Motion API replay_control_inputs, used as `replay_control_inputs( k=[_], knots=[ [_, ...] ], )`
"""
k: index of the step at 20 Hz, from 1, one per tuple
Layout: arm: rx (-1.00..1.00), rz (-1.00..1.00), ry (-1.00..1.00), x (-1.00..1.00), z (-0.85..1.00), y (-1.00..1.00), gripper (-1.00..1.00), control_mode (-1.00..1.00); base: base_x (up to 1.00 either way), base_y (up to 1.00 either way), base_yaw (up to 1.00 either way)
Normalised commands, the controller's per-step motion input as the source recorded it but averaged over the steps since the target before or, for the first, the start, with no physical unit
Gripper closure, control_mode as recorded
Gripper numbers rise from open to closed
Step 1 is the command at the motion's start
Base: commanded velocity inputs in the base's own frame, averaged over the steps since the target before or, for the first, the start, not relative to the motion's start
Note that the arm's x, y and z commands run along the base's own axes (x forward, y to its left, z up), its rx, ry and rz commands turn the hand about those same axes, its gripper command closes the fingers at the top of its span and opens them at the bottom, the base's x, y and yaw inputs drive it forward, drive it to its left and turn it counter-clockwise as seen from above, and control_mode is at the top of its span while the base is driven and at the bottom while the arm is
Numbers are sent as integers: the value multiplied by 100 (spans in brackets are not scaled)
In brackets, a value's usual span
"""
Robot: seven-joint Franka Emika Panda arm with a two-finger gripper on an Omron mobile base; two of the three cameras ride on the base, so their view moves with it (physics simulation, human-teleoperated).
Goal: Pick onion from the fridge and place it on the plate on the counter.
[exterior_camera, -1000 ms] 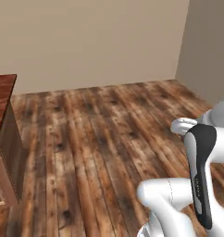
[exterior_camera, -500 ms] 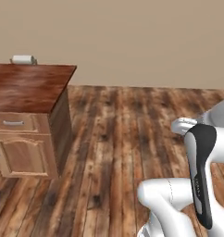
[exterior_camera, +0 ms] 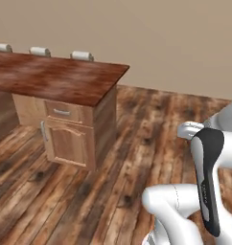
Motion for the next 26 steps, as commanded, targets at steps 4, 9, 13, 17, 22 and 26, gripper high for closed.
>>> replay_control_inputs(
  k=[4, 9, 13, 17, 22, 26],
  knots=[
    [0, 0, 0, 0, 0, 0, 100, 100, 4, 13, 46],
    [0, 0, 0, 0, 0, 0, 100, 100, 16, 20, 43],
    [0, 0, 0, 0, 0, 0, 100, 100, 23, 23, 41],
    [0, 0, 0, 0, 0, 0, 100, 100, 29, 25, 39],
    [0, 0, 0, 0, 0, 0, 100, 100, 37, 22, 38],
    [0, 0, 0, 0, 0, 0, 100, 100, 38, 20, 36]
  ],
)
